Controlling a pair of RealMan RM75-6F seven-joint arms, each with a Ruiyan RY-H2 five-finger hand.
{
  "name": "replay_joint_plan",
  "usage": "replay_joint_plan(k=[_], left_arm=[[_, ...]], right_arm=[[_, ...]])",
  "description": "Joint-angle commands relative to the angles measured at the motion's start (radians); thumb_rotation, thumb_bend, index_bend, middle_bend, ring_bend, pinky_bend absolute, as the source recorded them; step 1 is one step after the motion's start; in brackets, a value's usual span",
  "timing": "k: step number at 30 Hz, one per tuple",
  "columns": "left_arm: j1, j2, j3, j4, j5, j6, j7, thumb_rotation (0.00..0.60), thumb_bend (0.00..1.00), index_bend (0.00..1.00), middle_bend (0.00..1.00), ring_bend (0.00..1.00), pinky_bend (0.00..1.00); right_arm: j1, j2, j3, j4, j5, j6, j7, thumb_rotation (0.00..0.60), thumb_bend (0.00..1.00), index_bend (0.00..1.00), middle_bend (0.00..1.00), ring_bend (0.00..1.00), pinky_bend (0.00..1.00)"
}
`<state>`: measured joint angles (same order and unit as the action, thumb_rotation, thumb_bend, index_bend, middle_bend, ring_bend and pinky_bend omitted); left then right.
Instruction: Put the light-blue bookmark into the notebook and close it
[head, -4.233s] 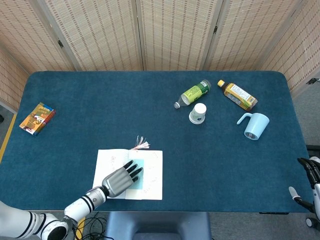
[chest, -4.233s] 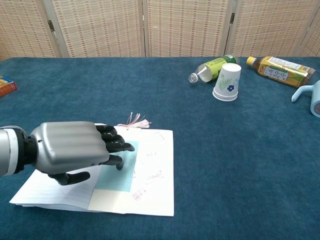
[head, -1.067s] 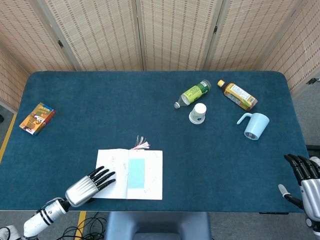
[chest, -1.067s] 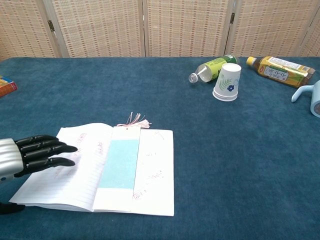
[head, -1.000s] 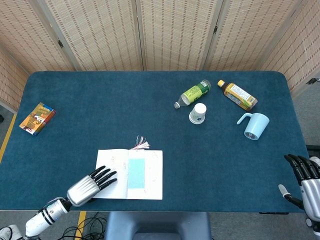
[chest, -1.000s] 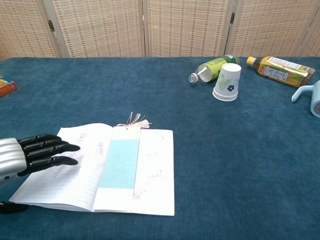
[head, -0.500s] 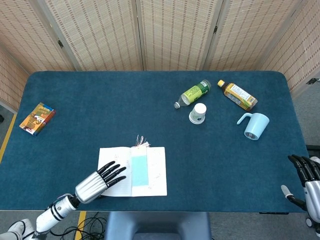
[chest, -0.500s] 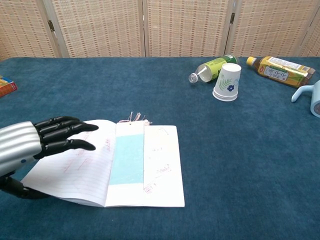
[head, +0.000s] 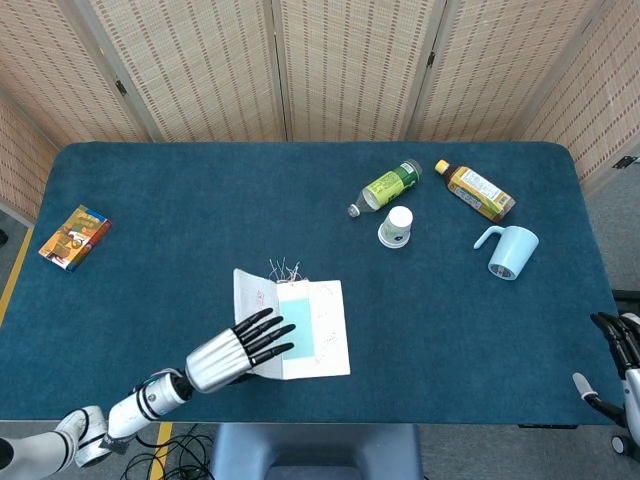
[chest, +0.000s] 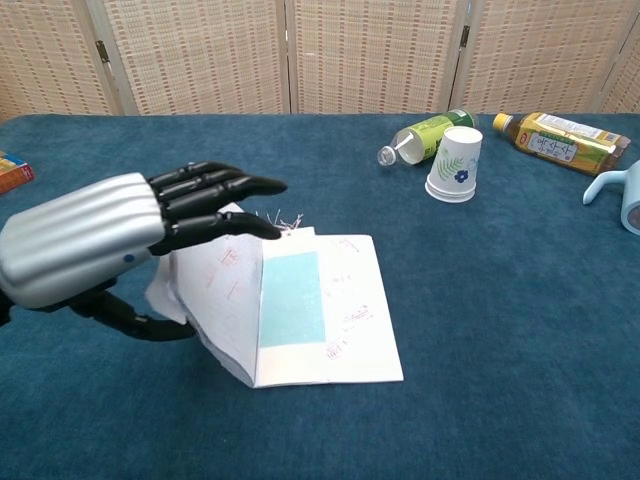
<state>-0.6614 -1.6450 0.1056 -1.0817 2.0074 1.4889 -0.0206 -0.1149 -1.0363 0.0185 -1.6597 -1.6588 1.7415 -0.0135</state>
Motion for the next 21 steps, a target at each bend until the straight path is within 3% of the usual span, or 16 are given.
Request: replay_joint_plan(k=[1, 12, 17, 21], left_arm=[[-0.056, 0.005, -0.032, -0.053, 0.019, -0.048, 0.046, 0.600, 0.21, 0.17, 0.00, 0.00, 0.09], [-0.160, -0.029, -0.103, -0.118, -0.019, -0.184, 0.142, 0.600, 0.21, 0.16, 0.00, 0.00, 0.09], [-0.107, 0.015, -0.127, -0.187, -0.131, -0.193, 0.159, 0.600, 0.21, 0.15, 0.00, 0.00, 0.09], [-0.026, 0.111, -0.138, -0.307, -0.276, -0.204, 0.166, 0.600, 0.21, 0.15, 0.00, 0.00, 0.09]], right_arm=[[-0.004, -0.003, 0.001, 0.007, 0.004, 0.004, 0.008, 0.600, 0.15, 0.14, 0.18, 0.14, 0.20], [-0.012, -0.004, 0.004, 0.026, 0.012, 0.012, 0.034, 0.600, 0.15, 0.14, 0.18, 0.14, 0.20], [0.000, 0.001, 0.006, 0.032, 0.012, -0.007, 0.038, 0.600, 0.15, 0.14, 0.18, 0.14, 0.20], [0.015, 0.008, 0.008, 0.036, 0.018, -0.036, 0.040, 0.600, 0.15, 0.14, 0.18, 0.14, 0.20]])
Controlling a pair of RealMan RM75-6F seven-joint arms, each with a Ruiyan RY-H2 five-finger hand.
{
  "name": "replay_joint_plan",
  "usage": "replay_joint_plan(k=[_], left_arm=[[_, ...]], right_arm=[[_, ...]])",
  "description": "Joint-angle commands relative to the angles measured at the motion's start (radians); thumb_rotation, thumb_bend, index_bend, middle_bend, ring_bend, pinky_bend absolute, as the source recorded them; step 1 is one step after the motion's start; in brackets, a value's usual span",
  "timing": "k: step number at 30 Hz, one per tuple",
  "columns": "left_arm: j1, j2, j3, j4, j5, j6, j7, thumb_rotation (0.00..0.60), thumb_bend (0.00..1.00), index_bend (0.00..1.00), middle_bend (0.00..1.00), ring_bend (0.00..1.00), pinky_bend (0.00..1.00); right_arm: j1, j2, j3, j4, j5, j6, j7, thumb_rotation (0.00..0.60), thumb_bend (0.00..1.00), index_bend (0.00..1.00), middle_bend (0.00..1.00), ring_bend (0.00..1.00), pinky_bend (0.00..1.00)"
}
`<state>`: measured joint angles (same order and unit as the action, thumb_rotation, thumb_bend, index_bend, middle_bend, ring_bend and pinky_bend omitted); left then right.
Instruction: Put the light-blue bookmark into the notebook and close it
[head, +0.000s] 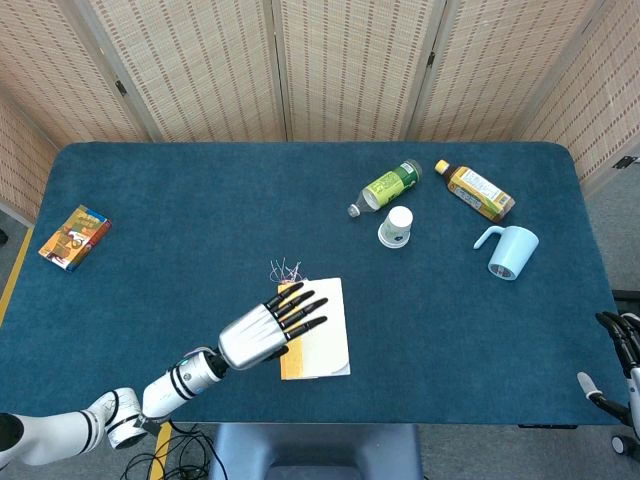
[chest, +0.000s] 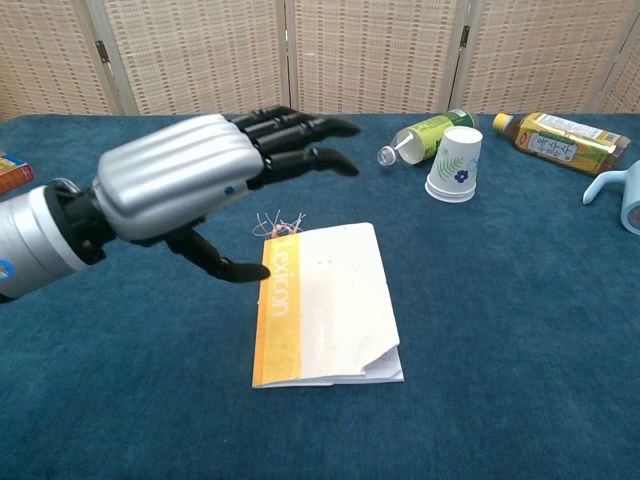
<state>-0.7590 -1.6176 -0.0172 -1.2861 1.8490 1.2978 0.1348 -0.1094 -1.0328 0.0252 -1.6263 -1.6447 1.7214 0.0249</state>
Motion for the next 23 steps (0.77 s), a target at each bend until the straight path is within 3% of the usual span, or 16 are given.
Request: replay_joint_plan(k=[1, 6, 13, 17, 23], left_arm=[[0.090, 0.110, -0.017, -0.134, -0.151, -0.019, 0.020, 0.600, 0.21, 0.15, 0.00, 0.00, 0.09], [0.175, 0.239, -0.027, -0.257, -0.304, -0.024, 0.118, 0.600, 0.21, 0.15, 0.00, 0.00, 0.09], [0.300, 0.351, -0.030, -0.343, -0.480, 0.022, 0.122, 0.600, 0.21, 0.14, 0.00, 0.00, 0.09], [0.373, 0.390, -0.019, -0.373, -0.526, 0.077, 0.111, 0.600, 0.21, 0.14, 0.00, 0.00, 0.09], [0.475, 0.427, 0.012, -0.401, -0.515, 0.176, 0.087, 0.600, 0.21, 0.14, 0.00, 0.00, 0.09]], right_arm=[[0.013, 0.005, 0.002, 0.004, 0.006, -0.023, 0.002, 0.600, 0.15, 0.14, 0.18, 0.14, 0.20], [0.041, 0.011, -0.002, 0.014, -0.003, -0.069, 0.023, 0.600, 0.17, 0.10, 0.18, 0.14, 0.20], [0.085, 0.026, -0.006, 0.023, -0.016, -0.130, 0.056, 0.600, 0.19, 0.05, 0.16, 0.14, 0.20], [0.099, 0.023, -0.007, 0.024, -0.013, -0.150, 0.065, 0.600, 0.20, 0.05, 0.15, 0.13, 0.20], [0.117, 0.008, -0.007, 0.022, -0.003, -0.176, 0.067, 0.600, 0.19, 0.03, 0.15, 0.12, 0.20]])
